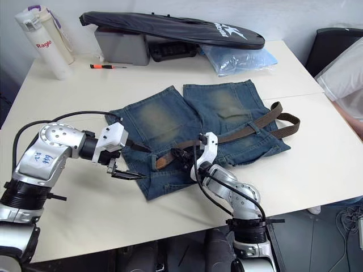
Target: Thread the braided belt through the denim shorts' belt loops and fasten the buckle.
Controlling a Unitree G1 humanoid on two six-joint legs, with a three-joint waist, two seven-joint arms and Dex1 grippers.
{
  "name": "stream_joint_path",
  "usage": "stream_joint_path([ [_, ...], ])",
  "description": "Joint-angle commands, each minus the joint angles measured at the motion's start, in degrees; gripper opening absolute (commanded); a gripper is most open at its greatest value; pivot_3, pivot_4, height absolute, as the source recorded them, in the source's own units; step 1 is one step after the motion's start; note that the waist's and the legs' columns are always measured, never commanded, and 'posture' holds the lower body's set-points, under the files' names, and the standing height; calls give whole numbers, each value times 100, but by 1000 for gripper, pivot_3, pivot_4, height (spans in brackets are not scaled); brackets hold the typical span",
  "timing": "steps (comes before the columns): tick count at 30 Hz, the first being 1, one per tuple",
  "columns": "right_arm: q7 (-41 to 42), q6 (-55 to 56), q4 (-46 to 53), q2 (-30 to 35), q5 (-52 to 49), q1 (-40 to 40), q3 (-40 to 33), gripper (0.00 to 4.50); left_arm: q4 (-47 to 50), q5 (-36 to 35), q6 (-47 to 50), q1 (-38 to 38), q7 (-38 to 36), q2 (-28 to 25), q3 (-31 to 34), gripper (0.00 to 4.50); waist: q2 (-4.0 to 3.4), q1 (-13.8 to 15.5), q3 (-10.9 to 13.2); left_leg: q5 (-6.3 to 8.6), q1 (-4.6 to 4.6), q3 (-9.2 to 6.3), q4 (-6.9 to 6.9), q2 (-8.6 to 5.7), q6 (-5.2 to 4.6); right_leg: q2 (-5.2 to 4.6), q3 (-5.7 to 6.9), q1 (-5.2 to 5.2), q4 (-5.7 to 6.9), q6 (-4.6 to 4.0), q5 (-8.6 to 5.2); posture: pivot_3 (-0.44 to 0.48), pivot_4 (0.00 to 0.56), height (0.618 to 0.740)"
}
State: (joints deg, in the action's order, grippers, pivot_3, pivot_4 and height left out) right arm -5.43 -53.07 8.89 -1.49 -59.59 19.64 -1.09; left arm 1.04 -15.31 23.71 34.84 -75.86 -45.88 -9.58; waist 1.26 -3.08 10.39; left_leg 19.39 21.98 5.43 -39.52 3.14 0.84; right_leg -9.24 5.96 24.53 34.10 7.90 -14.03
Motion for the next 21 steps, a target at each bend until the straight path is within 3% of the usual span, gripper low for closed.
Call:
stream_joint_path([
  [1,-117,-315,-478,-59,248,-212,104,61,-45,19,-120,91,-5,22,22,4500,0,1,-6,0,0,0,0,0,0,0,0,0,0,0,0,0,150,740],
  [6,-69,-336,-496,-92,336,-145,57,61,-157,55,-245,107,-12,35,-3,4500,-2,1,-13,0,-1,0,0,0,0,0,0,0,0,-1,0,0,150,740],
  [9,21,-480,-388,-74,219,-122,15,1158,-189,61,-292,103,-8,24,0,4500,-2,5,-13,0,0,0,0,0,0,0,0,0,1,-1,0,0,150,740],
  [11,103,-678,-123,71,158,-136,29,2131,-212,70,-325,103,-7,19,1,4500,-7,8,-10,0,0,0,5,0,1,0,1,1,-1,-2,-1,0,150,740],
  [16,254,-1497,1215,1047,-389,-219,-132,4194,-394,120,-469,184,-28,65,-21,4500,-14,123,-6,-1,3,1,16,-1,1,0,7,3,-12,-3,-2,0,150,740],
  [17,258,-1643,1441,1242,-595,-236,-214,4483,-448,133,-511,206,-35,85,-31,4500,-14,147,-6,0,5,3,16,-1,1,-1,7,4,-15,-3,-2,0,150,740],
  [21,709,-2104,2419,2660,-950,-133,-430,4483,-637,183,-680,311,-35,236,-84,4500,-30,256,5,0,11,1,13,-3,0,-2,11,5,-16,-3,-2,0,150,740],
])
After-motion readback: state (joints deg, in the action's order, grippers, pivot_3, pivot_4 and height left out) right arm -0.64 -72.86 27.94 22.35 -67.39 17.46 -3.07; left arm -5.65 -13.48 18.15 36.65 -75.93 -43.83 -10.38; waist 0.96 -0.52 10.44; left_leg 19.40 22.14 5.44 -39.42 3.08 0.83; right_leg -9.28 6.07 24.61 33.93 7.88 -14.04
